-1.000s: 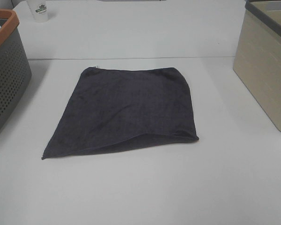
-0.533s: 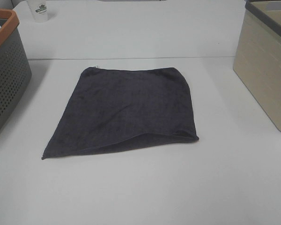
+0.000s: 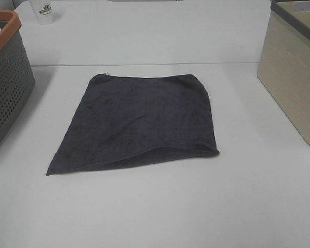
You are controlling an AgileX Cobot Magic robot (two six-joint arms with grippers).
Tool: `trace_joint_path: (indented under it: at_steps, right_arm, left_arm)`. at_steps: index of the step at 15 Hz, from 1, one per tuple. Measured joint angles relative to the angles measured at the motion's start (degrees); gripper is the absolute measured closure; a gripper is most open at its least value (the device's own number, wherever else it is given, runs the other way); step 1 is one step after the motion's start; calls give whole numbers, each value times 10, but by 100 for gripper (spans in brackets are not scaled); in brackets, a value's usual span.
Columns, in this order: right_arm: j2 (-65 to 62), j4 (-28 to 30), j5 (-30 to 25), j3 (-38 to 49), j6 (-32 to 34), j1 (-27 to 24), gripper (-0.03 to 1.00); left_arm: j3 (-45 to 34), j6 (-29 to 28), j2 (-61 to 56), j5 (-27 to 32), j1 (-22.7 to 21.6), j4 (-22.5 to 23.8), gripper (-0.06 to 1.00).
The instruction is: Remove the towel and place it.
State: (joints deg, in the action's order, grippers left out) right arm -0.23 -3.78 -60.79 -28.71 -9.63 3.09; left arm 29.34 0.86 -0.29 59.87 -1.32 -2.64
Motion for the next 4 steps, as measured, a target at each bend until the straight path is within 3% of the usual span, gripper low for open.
trace_joint_path:
  at_steps: [4]
  right_arm:
    - [0, 0, 0, 0, 0, 0, 40]
  left_arm:
    - [0, 0, 0, 0, 0, 0, 19]
